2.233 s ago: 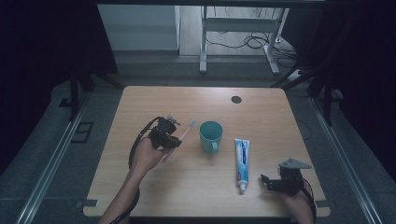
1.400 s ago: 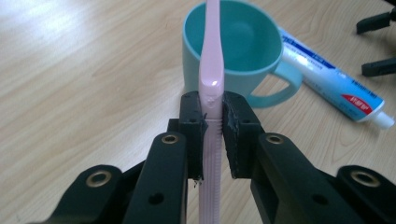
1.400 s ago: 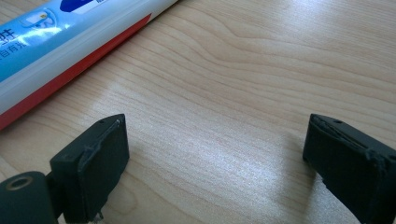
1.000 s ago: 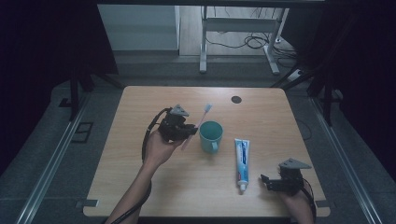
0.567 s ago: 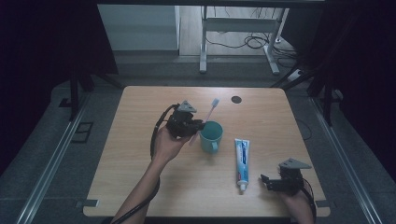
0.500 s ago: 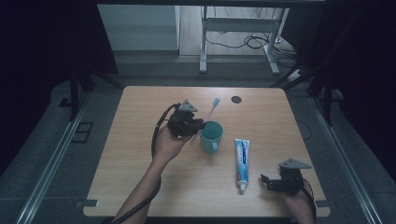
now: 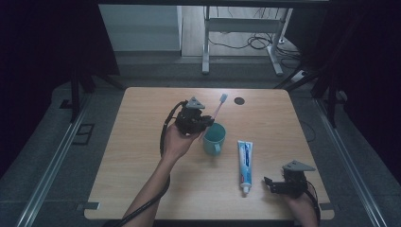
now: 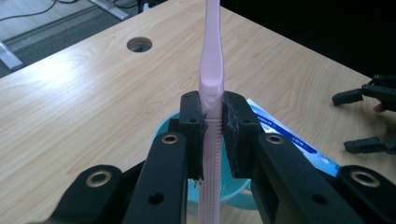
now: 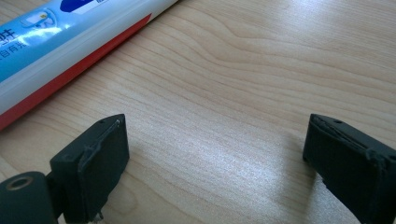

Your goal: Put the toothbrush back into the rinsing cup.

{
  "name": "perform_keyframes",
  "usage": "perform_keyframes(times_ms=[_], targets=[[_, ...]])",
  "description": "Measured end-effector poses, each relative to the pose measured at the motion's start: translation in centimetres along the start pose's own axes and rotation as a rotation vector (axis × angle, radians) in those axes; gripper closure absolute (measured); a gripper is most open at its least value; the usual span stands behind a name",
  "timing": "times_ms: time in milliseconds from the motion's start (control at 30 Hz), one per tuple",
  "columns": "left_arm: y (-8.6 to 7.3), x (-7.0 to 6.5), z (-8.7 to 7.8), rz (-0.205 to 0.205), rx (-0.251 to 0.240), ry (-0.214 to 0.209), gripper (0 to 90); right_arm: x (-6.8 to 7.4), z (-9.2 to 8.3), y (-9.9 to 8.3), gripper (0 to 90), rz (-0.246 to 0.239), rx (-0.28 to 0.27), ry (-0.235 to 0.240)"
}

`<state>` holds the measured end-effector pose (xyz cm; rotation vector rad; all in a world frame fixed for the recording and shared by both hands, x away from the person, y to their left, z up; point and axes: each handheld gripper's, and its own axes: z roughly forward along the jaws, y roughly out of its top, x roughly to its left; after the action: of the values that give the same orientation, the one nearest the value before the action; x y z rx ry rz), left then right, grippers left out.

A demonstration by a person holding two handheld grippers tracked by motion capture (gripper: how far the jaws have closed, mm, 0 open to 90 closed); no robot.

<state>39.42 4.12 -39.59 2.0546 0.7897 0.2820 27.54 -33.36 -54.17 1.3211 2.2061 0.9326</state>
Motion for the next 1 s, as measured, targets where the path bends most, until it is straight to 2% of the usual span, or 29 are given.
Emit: perform_keyframes(times_ms=[367,633,1000], targets=[[0.7,0.4,0.8,-0.010,-0.036,0.009,78.8,0.0,0.0,0.0,6.6,0.000,0.000,0.000],[1.2,0.3,1.5,0.004,-0.055,0.020,78.8,0.0,0.0,0.0,6.6,0.001,0.000,0.000],[0.1,0.2,2.9,0.000,-0.069,0.038,78.8,0.0,0.0,0.0,6.6,0.000,-0.001,-0.001]])
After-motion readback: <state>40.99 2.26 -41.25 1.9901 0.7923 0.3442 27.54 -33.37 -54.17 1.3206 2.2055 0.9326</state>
